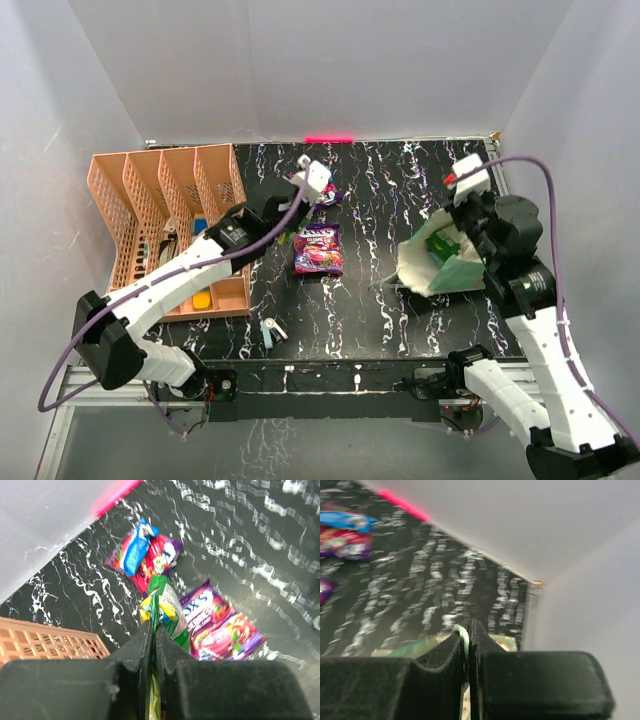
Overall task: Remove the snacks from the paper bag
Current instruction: Place the snack at the center of the board.
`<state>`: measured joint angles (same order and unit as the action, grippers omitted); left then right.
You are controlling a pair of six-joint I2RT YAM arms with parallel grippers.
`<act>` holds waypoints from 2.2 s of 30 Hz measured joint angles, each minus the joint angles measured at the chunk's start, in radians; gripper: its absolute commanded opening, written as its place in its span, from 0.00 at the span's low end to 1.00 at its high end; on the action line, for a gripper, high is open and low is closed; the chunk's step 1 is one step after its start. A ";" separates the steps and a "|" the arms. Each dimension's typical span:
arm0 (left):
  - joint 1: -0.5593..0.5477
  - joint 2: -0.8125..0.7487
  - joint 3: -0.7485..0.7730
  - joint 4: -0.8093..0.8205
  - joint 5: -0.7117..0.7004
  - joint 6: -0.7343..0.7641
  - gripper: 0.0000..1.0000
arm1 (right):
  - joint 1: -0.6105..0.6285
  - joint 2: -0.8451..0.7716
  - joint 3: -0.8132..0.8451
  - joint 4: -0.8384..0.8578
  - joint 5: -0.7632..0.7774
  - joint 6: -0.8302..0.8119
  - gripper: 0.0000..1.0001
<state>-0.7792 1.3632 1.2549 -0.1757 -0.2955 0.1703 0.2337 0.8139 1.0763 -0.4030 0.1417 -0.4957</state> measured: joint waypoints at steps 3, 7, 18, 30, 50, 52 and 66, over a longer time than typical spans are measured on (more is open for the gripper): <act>0.000 0.008 -0.150 0.150 0.029 0.158 0.00 | 0.000 -0.073 -0.103 -0.011 -0.172 0.071 0.07; -0.002 0.065 -0.272 0.321 0.061 0.343 0.00 | 0.002 -0.134 -0.185 -0.013 -0.341 0.192 0.07; -0.002 0.188 -0.287 0.544 0.090 0.616 0.00 | 0.001 -0.272 -0.209 -0.035 -0.369 0.287 0.07; -0.048 0.207 -0.370 0.566 0.194 0.762 0.00 | 0.001 -0.269 -0.201 -0.043 -0.357 0.316 0.07; -0.093 0.309 -0.460 0.562 0.332 0.810 0.00 | 0.001 -0.273 -0.196 -0.044 -0.325 0.314 0.07; -0.093 0.310 -0.460 0.553 0.340 0.811 0.00 | 0.001 -0.277 -0.196 -0.045 -0.323 0.314 0.07; -0.092 0.131 -0.431 0.351 0.415 0.632 0.79 | 0.001 -0.296 -0.196 -0.058 -0.316 0.315 0.07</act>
<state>-0.8707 1.4940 0.8238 0.1757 0.1200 0.8028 0.2348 0.5179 0.8799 -0.4614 -0.1745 -0.1806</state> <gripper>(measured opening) 0.764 0.076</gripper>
